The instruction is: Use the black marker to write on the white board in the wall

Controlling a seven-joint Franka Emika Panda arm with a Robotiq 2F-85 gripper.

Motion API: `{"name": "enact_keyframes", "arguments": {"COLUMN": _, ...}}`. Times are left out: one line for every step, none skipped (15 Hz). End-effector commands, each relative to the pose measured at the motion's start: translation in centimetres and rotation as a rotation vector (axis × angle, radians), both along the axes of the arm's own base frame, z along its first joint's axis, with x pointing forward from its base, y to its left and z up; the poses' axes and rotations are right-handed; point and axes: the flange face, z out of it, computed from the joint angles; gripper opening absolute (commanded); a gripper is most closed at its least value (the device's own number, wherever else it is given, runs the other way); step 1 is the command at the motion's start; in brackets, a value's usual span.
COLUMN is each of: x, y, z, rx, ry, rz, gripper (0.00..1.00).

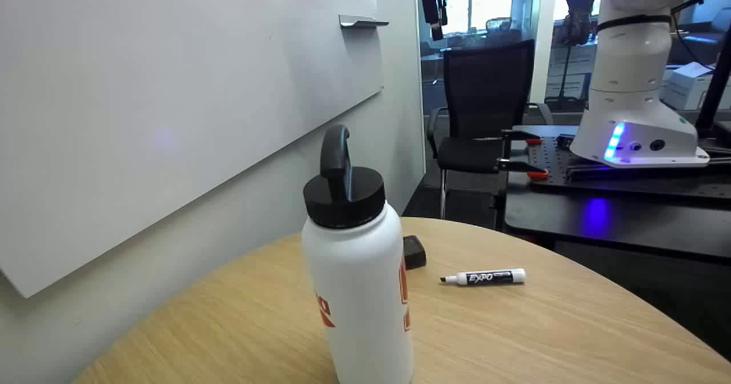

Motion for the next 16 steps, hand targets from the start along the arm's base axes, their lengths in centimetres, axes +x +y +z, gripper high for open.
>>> {"name": "enact_keyframes", "arguments": {"x": 0.0, "y": 0.0, "z": 0.0, "rx": 0.000, "ry": 0.001, "rz": 0.000, "gripper": 1.00}}
{"name": "enact_keyframes", "arguments": {"x": 0.0, "y": 0.0, "z": 0.0, "rx": 0.000, "ry": 0.001, "rz": 0.000, "gripper": 1.00}}
{"name": "enact_keyframes", "arguments": {"x": 0.0, "y": 0.0, "z": 0.0, "rx": 0.000, "ry": 0.001, "rz": 0.000, "gripper": 1.00}}
{"name": "enact_keyframes", "arguments": {"x": 0.0, "y": 0.0, "z": 0.0, "rx": 0.000, "ry": 0.001, "rz": 0.000, "gripper": 1.00}}
{"name": "enact_keyframes", "arguments": {"x": 0.0, "y": 0.0, "z": 0.0, "rx": 0.000, "ry": 0.001, "rz": 0.000, "gripper": 1.00}}
{"name": "enact_keyframes", "arguments": {"x": 0.0, "y": 0.0, "z": 0.0, "rx": 0.000, "ry": 0.001, "rz": 0.000, "gripper": 1.00}}
{"name": "enact_keyframes", "arguments": {"x": 0.0, "y": 0.0, "z": 0.0, "rx": 0.000, "ry": 0.001, "rz": 0.000, "gripper": 1.00}}
{"name": "enact_keyframes", "arguments": {"x": 0.0, "y": 0.0, "z": 0.0, "rx": 0.000, "ry": 0.001, "rz": 0.000, "gripper": 1.00}}
{"name": "enact_keyframes", "arguments": {"x": 0.0, "y": 0.0, "z": 0.0, "rx": 0.000, "ry": 0.001, "rz": 0.000, "gripper": 1.00}}
{"name": "enact_keyframes", "arguments": {"x": 0.0, "y": 0.0, "z": 0.0, "rx": 0.000, "ry": 0.001, "rz": 0.000, "gripper": 1.00}}
{"name": "enact_keyframes", "arguments": {"x": -0.3, "y": 0.8, "z": -0.4, "rx": 0.002, "ry": 0.000, "rz": 0.014, "gripper": 1.00}}
{"name": "enact_keyframes", "arguments": {"x": -0.9, "y": 2.1, "z": -0.7, "rx": 0.014, "ry": -0.006, "rz": 0.039, "gripper": 1.00}}
{"name": "enact_keyframes", "arguments": {"x": -1.6, "y": 3.4, "z": -1.1, "rx": 0.028, "ry": -0.005, "rz": 0.068, "gripper": 1.00}}
{"name": "enact_keyframes", "arguments": {"x": -2.6, "y": 4.9, "z": -1.4, "rx": 0.055, "ry": -0.002, "rz": 0.106, "gripper": 1.00}}
{"name": "enact_keyframes", "arguments": {"x": -3.4, "y": 6.5, "z": -1.8, "rx": 0.083, "ry": 0.001, "rz": 0.144, "gripper": 1.00}}
{"name": "enact_keyframes", "arguments": {"x": -4.5, "y": 8.4, "z": -2.3, "rx": 0.131, "ry": 0.002, "rz": 0.184, "gripper": 1.00}}
